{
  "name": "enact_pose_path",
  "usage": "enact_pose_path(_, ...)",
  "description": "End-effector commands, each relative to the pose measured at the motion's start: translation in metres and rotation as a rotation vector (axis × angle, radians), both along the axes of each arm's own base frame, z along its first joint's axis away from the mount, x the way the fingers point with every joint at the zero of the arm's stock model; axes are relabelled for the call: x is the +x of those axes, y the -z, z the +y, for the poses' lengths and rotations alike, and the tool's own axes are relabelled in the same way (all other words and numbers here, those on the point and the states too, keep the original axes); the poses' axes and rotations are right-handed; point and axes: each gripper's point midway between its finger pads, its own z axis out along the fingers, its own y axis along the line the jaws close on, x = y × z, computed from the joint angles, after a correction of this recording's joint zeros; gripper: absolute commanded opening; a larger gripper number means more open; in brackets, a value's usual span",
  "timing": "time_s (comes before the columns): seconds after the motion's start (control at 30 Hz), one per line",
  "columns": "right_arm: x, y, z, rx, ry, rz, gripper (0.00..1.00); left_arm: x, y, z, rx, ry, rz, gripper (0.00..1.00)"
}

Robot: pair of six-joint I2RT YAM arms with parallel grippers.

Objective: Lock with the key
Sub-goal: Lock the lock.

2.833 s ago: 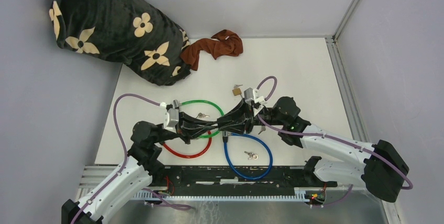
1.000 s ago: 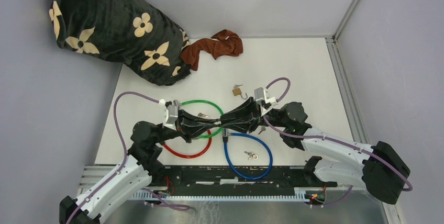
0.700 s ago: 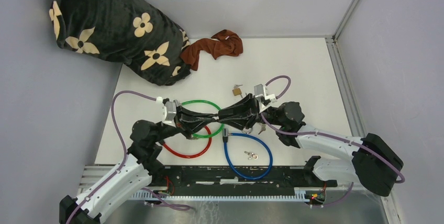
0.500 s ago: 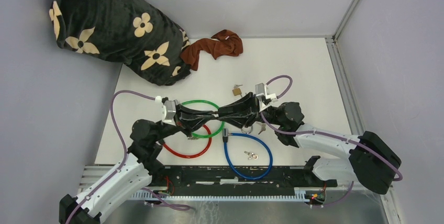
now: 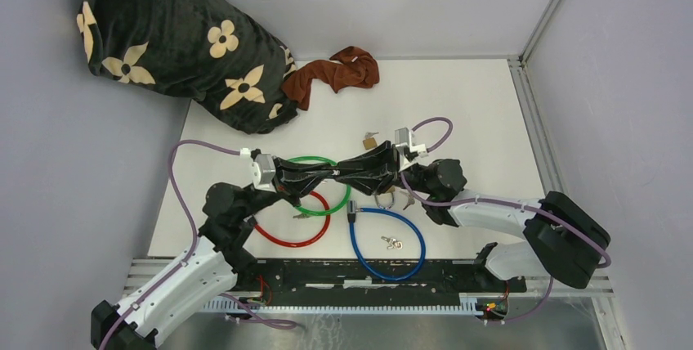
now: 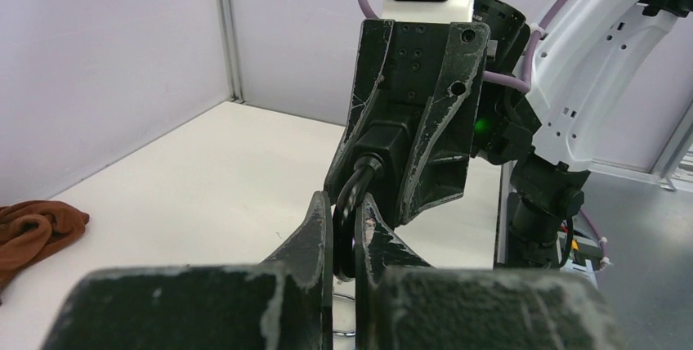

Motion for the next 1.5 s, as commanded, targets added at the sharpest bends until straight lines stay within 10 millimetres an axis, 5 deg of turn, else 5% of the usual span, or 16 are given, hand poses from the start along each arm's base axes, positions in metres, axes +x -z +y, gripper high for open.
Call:
enact_pose_path(0.0, -0.025, 0.027, 0.036, -0.122, -0.147, 0.055, 0.00, -0.053, 0.023, -0.035, 0.094, 0.303, 0.127, 0.02)
enact_pose_path(0.27, -0.022, -0.024, 0.018, 0.012, -0.070, 0.011, 0.00, -0.057, 0.099, -0.033, 0.237, 0.281, 0.362, 0.02)
enact_pose_path(0.4, -0.015, -0.016, 0.027, -0.057, -0.033, 0.002, 0.00, -0.053, 0.080, -0.036, 0.187, 0.280, 0.288, 0.02)
enact_pose_path(0.57, -0.009, 0.019, 0.034, -0.135, -0.033, 0.045, 0.00, -0.055, 0.045, -0.039, 0.156, 0.309, 0.138, 0.02)
enact_pose_path(0.8, -0.007, -0.006, 0.047, -0.100, -0.069, 0.003, 0.00, -0.076, 0.088, -0.045, 0.253, 0.393, 0.291, 0.02)
enact_pose_path(1.07, 0.000, 0.026, 0.052, -0.169, -0.065, 0.033, 0.00, -0.082, 0.052, -0.049, 0.183, 0.443, 0.153, 0.02)
enact_pose_path(1.27, 0.004, 0.016, 0.065, -0.155, -0.104, 0.025, 0.00, -0.097, 0.066, -0.053, 0.219, 0.505, 0.178, 0.02)
enact_pose_path(1.47, 0.006, 0.020, 0.069, -0.175, -0.112, 0.017, 0.00, -0.103, 0.059, -0.055, 0.210, 0.530, 0.127, 0.02)
